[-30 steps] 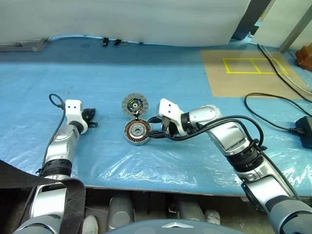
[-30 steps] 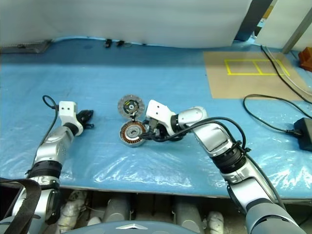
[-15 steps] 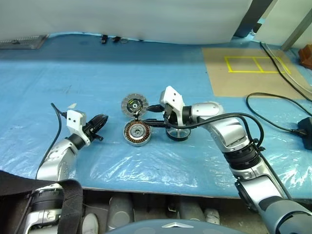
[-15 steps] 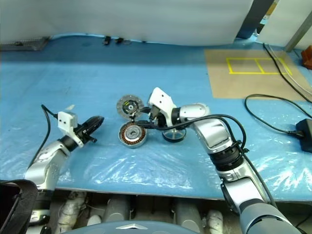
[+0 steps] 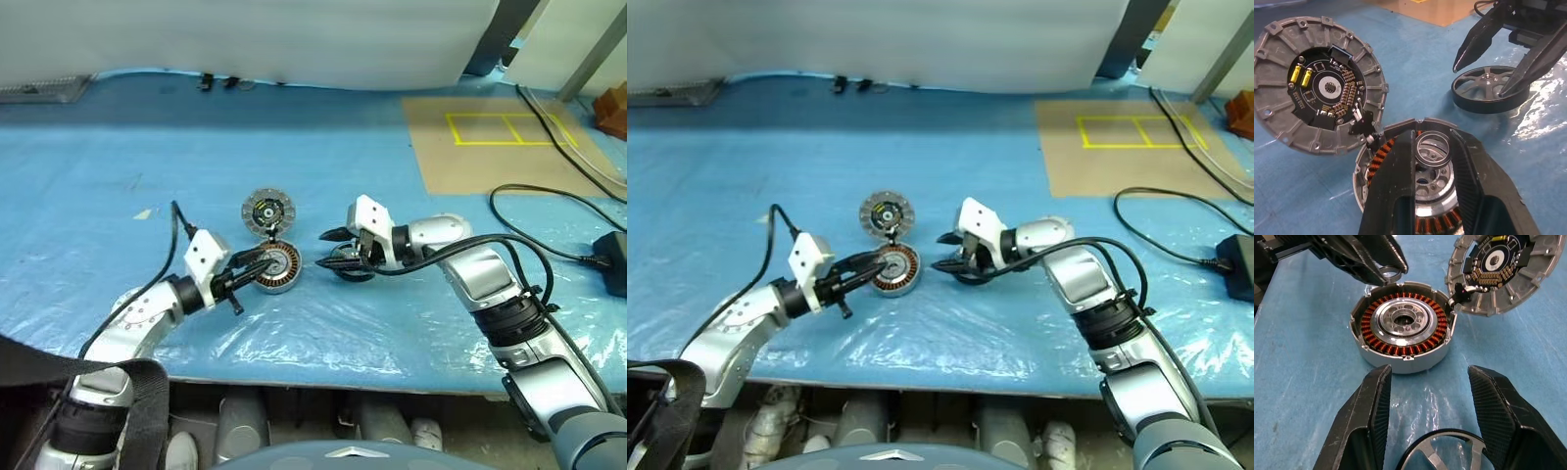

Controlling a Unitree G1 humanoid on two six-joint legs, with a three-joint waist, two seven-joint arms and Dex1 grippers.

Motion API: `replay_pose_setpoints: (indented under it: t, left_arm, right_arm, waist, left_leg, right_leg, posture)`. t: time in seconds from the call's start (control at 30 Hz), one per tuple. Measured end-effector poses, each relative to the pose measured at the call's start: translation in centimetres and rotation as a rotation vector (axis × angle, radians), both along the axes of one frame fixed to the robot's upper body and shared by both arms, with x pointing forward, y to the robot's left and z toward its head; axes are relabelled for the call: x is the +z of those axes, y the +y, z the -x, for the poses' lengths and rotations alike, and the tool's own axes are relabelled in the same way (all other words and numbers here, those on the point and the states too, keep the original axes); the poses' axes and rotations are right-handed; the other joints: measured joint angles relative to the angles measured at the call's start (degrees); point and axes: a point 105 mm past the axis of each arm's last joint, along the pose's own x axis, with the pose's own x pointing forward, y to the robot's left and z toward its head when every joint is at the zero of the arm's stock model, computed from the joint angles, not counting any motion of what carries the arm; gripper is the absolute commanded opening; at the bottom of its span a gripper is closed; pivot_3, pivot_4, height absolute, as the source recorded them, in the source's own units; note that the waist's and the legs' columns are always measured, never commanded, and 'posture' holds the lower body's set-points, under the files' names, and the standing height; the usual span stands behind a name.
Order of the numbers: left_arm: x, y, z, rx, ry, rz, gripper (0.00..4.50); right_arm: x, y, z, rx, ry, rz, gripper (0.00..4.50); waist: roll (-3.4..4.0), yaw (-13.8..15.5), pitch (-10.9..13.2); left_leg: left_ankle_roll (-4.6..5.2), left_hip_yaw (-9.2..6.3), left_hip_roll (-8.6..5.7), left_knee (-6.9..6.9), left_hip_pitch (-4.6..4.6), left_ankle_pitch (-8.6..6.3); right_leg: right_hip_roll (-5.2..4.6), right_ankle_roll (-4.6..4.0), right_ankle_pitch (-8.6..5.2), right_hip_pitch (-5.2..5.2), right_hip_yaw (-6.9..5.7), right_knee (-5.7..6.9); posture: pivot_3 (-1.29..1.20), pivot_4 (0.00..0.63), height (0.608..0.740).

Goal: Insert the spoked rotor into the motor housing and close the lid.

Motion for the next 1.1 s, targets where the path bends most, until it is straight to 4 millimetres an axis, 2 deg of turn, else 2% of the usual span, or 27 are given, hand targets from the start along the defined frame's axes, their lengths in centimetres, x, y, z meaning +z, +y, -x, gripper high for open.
replay_pose_setpoints:
  t: [0.33,1.1]
  left_arm:
    - [-1.9,-0.7,-0.8,-0.01,0.068,-0.117,0.67]
    - [-2.1,-1.0,-1.9,0.006,0.125,-0.096,0.67]
  right_arm:
    - [0.1,0.2,-0.1,-0.003,-0.011,-0.002,2.51]
    - [0.5,0.4,-0.4,-0.043,-0.032,-0.021,2.51]
  waist:
    - [0.0,0.1,0.0]
    - [0.01,0.3,0.0]
  left_leg:
    - [0.01,-0.01,0.02,0.19,-0.06,0.0]
    - [0.0,-0.03,0.0,0.27,-0.06,0.0]
  right_leg:
    - [0.04,-0.02,0.01,0.0,0.0,0.1]
    - [0.04,-0.03,0.02,0.01,0.0,0.21]
  posture:
    - [0.0,0.15,0.74]
    - [0.0,0.15,0.74]
